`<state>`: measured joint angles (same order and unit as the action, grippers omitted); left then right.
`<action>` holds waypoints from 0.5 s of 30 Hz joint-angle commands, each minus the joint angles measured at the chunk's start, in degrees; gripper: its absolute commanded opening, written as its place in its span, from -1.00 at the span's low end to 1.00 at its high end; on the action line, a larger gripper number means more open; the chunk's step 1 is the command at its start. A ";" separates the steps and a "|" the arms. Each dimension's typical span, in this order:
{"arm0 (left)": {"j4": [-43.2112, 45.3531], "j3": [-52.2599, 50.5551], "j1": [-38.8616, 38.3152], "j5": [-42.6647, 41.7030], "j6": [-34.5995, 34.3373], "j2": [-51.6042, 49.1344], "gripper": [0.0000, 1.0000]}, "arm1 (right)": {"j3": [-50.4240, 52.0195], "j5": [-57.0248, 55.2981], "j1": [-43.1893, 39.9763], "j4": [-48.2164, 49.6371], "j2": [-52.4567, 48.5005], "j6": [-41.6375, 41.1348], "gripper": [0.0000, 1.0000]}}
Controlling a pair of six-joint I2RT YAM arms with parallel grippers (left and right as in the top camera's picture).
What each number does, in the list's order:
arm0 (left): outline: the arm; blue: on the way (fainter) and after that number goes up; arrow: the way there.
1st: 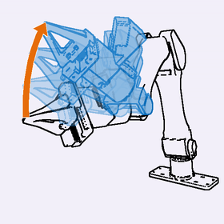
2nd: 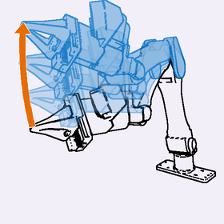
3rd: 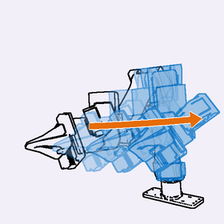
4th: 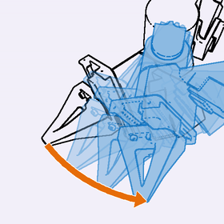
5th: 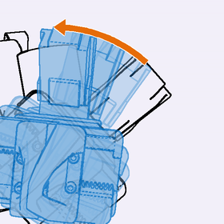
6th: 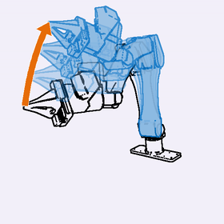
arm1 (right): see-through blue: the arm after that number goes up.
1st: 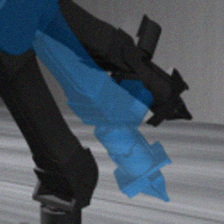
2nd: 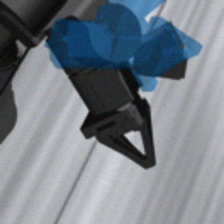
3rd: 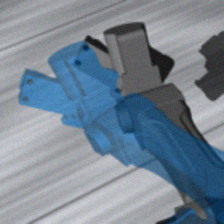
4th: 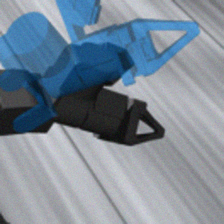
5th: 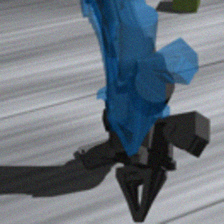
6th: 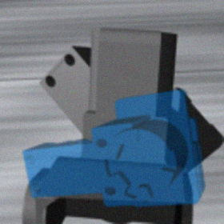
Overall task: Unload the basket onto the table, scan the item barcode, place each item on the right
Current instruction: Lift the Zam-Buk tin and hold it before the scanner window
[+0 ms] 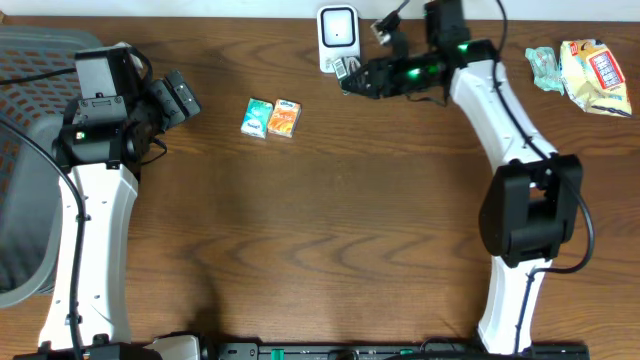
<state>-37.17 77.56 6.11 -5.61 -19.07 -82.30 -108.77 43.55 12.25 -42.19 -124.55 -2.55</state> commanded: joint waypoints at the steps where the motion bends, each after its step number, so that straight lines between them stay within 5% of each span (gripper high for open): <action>1: -0.11 0.20 0.09 0.76 0.17 -0.04 0.96 | 0.02 -39.85 4.66 2.89 1.31 -0.55 0.07; 6: -0.11 0.20 0.09 0.74 0.17 -0.04 0.96 | 0.04 -62.64 8.83 12.15 0.63 6.93 0.07; 15: -0.11 0.20 0.09 0.76 0.17 -0.04 0.96 | 0.04 -64.65 11.37 38.58 -7.58 31.43 0.00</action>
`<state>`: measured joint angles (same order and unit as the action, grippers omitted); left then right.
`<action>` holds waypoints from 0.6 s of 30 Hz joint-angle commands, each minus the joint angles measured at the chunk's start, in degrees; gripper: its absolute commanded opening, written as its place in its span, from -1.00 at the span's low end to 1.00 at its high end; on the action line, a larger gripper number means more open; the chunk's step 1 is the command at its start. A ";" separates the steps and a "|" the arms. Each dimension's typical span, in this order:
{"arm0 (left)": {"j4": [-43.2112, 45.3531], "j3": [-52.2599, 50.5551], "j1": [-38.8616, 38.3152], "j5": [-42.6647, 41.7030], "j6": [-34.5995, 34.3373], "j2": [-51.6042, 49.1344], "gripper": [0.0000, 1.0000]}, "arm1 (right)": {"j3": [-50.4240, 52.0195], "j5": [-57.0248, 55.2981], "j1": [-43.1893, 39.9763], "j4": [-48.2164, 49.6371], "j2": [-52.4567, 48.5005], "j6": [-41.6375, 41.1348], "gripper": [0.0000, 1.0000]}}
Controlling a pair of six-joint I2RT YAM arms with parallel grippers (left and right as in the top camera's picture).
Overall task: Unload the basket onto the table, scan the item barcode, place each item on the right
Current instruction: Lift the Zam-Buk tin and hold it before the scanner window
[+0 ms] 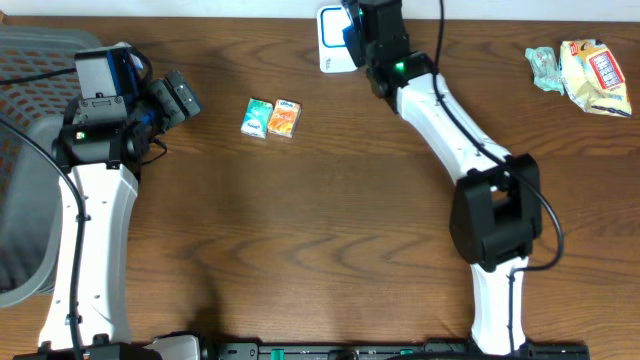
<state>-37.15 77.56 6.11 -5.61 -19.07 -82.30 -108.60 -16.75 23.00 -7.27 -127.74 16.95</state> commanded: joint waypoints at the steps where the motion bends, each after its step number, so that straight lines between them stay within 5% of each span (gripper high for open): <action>1: -0.13 0.20 0.09 0.76 0.17 -0.04 0.95 | -0.13 -4.35 0.66 5.68 -5.11 13.81 0.03; 11: -0.13 0.20 0.09 0.76 0.17 -0.04 0.96 | -0.15 -4.85 0.96 25.75 -13.27 34.91 0.10; 18: -0.13 0.20 0.09 0.76 0.17 -0.04 0.95 | -0.15 -4.13 1.25 27.12 -13.99 38.42 0.06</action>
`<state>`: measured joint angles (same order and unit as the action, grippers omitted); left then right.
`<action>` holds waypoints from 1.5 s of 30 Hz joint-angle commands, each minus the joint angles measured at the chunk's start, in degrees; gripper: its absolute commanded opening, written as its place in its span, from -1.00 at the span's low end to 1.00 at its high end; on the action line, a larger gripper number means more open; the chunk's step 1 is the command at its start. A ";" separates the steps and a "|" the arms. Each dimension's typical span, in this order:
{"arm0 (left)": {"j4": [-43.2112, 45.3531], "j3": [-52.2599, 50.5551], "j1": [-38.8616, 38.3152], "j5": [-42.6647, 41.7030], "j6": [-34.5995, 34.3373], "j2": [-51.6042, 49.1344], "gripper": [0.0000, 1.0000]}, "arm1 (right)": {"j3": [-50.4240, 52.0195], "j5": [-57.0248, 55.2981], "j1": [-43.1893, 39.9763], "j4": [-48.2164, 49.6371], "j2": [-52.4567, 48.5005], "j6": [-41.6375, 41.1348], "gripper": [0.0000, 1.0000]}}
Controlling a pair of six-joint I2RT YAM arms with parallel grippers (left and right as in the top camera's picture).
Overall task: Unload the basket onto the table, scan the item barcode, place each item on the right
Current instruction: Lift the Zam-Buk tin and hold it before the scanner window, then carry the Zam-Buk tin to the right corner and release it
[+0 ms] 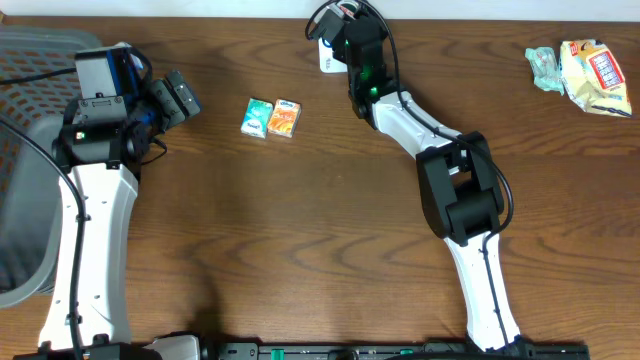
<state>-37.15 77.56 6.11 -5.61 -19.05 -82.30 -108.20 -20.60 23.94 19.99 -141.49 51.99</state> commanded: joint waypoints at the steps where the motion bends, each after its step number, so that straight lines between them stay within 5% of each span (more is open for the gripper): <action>1: -0.13 0.20 0.09 0.76 0.15 -0.04 0.96 | -0.55 -0.33 0.17 -0.37 -0.28 3.39 0.07; 16: -0.13 0.20 0.09 0.76 0.15 -0.04 0.96 | -0.52 -4.74 -0.63 -3.17 0.31 3.13 0.11; 27: -0.13 0.20 0.09 0.74 0.15 -0.04 0.96 | -0.55 -17.40 -11.85 -8.79 5.97 -11.54 -0.01; 30: -0.15 0.20 0.09 0.76 0.15 -0.04 0.96 | -0.55 -21.07 -17.35 -18.99 5.95 -20.04 -0.03; 36: -0.13 0.20 0.09 0.76 0.15 -0.04 0.96 | -0.55 -21.05 -27.93 -33.81 5.95 -34.10 0.27; 40: -0.13 0.20 0.09 0.76 0.15 -0.04 0.95 | -0.55 -21.07 -32.37 -38.60 5.97 -34.84 0.99; 45: -0.13 0.20 0.09 0.76 0.15 -0.04 0.95 | -0.55 -21.09 -33.27 -41.42 6.19 -35.43 0.99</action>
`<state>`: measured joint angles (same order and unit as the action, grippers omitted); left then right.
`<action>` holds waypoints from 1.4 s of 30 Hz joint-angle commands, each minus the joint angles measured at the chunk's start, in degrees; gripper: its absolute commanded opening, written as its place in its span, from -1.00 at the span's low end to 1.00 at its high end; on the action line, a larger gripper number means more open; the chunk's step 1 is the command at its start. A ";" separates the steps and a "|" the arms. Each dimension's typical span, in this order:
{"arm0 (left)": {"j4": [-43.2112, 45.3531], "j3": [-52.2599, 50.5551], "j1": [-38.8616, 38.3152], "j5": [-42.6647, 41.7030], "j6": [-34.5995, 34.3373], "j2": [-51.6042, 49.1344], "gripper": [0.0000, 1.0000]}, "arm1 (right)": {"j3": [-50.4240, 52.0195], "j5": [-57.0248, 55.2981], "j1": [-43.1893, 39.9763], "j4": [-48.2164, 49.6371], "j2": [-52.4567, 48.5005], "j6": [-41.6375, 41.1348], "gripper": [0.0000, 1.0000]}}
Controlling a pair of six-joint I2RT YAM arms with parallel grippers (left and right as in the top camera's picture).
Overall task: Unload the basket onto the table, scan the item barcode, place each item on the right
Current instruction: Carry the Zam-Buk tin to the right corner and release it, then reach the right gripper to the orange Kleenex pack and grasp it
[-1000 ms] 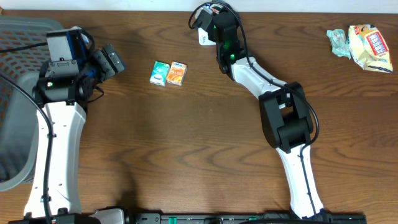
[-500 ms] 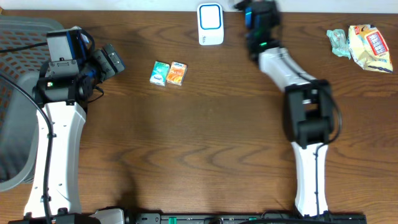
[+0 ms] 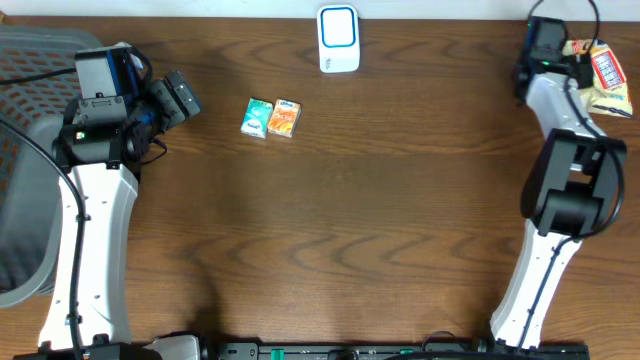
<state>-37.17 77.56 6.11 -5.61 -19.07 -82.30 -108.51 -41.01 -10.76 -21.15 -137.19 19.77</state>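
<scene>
The white scanner with a blue outline [image 3: 338, 38] stands uncovered at the table's far edge. Two small packets, one green [image 3: 257, 117] and one orange [image 3: 285, 118], lie side by side left of the middle. My right gripper [image 3: 543, 45] hangs at the far right corner beside a yellow snack bag [image 3: 603, 85]; its wrist hides the fingers and whatever lies beneath. My left gripper [image 3: 180, 97] hovers left of the two packets, apart from them, with nothing visibly in it.
A grey mesh chair [image 3: 25, 150] stands off the table's left edge behind the left arm. The right arm's base [image 3: 565, 200] rises from the right side of the brown table [image 3: 330, 250].
My right arm has gone from over the scanner to the far right corner, next to the yellow bag. The scanner now shows in full. The left arm and both small packets are where they were.
At first my right gripper pointed at the scanner's lower right side. Then the wrist covered the scanner, and later sat further left over it. Now it is at the snack bags on the right, hiding the pale green wrapper. The left arm has stayed still throughout.
</scene>
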 commanded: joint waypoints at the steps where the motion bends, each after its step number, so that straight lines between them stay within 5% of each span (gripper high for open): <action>1: -0.13 0.20 0.09 0.74 0.17 -0.04 0.95 | -0.24 -0.59 1.68 -0.22 2.08 -3.93 0.99; 11: -0.11 0.20 0.09 0.76 0.17 -0.04 0.96 | -0.24 19.78 7.37 -3.13 8.61 -12.74 0.99; 21: -0.11 0.20 0.09 0.76 0.17 -0.04 0.96 | -0.24 73.59 17.70 -4.31 13.92 -18.73 0.99; 27: -0.11 0.20 0.09 0.76 0.17 -0.04 0.96 | -0.22 71.58 26.10 -4.37 10.27 -25.49 0.90; 33: -0.13 0.20 0.09 0.76 0.17 -0.04 0.96 | -0.22 66.64 32.74 -4.39 5.42 -41.92 0.53; 42: -0.11 0.20 0.09 0.76 0.17 -0.04 0.96 | -0.22 69.88 36.35 -3.74 0.87 -55.80 0.45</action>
<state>-37.15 77.56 6.11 -5.61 -19.05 -82.30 -108.57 26.87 24.95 -25.43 -135.11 -29.61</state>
